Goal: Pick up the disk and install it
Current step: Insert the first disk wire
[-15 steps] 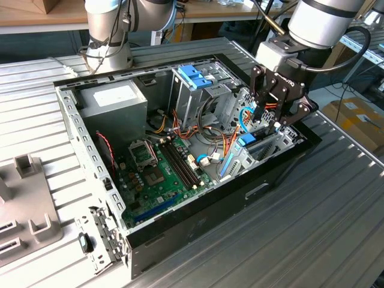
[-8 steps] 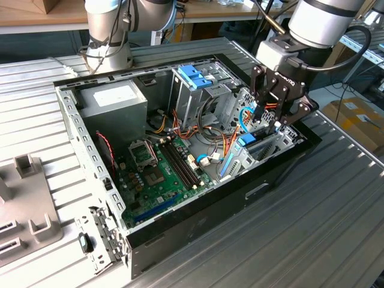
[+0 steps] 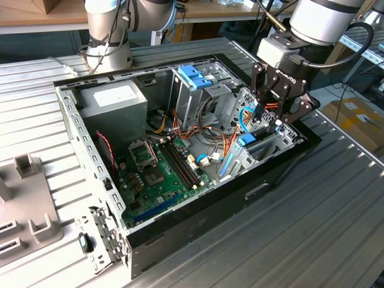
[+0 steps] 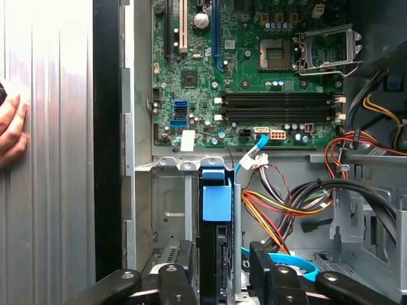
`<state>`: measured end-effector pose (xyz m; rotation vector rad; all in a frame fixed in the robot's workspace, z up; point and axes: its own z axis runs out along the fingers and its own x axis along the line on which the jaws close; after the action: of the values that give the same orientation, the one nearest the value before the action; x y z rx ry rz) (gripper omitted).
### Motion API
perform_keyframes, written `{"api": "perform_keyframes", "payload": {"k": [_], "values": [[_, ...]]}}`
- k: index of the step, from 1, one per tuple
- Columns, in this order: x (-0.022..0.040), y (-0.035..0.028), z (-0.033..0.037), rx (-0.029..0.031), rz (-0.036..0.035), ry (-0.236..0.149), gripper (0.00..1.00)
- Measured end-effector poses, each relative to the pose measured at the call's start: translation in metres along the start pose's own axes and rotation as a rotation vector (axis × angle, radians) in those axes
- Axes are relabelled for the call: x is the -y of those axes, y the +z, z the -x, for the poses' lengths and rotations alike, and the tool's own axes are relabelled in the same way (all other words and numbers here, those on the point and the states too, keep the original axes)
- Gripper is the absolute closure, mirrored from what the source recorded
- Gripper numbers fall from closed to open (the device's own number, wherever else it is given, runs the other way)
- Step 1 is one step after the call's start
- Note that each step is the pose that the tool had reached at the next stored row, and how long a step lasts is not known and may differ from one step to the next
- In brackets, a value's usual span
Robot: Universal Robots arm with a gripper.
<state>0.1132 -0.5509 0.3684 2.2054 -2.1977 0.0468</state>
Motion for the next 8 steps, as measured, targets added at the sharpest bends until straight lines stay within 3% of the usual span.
{"api": "perform_keyframes", "payload": {"k": [3, 8], "values": [[0.0017, -0.0001, 0.0008, -0.0001, 0.0000, 0.000, 0.51], [0.0041, -0.0003, 0.0085, 0.0000, 0.0000, 0.000, 0.51]]}}
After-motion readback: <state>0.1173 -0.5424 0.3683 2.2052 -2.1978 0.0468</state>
